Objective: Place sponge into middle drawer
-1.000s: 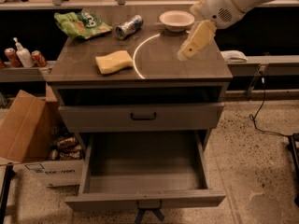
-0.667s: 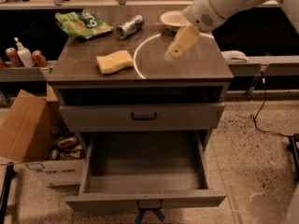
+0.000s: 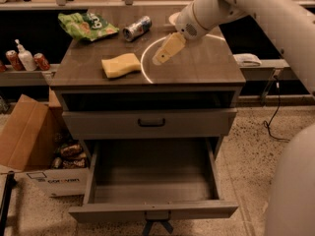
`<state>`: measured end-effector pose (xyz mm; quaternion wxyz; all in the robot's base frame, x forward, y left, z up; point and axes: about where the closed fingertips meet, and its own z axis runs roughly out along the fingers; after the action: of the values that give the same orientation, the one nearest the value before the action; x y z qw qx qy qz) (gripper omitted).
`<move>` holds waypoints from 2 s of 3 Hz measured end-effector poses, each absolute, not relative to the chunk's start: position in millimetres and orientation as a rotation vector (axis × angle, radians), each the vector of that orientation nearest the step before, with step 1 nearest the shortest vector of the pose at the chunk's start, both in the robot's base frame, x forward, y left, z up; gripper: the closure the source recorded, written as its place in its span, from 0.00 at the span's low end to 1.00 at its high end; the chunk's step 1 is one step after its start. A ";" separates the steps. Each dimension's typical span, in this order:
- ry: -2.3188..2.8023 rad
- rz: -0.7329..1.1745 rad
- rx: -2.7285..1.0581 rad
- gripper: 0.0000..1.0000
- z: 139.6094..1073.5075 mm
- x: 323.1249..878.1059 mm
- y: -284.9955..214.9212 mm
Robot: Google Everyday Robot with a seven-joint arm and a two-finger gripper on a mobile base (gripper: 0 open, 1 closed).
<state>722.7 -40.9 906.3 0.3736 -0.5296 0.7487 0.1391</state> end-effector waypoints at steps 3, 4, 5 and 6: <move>1.850 0.518 -1.462 0.00 859.5 730.8 52.6; 1.846 0.557 -1.486 0.00 847.6 728.9 67.9; 1.832 0.593 -1.514 0.00 839.9 726.9 82.4; 1.817 0.617 -1.536 0.18 834.5 725.6 93.3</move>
Offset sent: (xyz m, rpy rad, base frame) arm 0.0098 0.0980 -0.0388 0.0652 0.0338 0.1437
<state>725.6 93.3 834.5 0.3352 -0.5886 0.6966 0.2365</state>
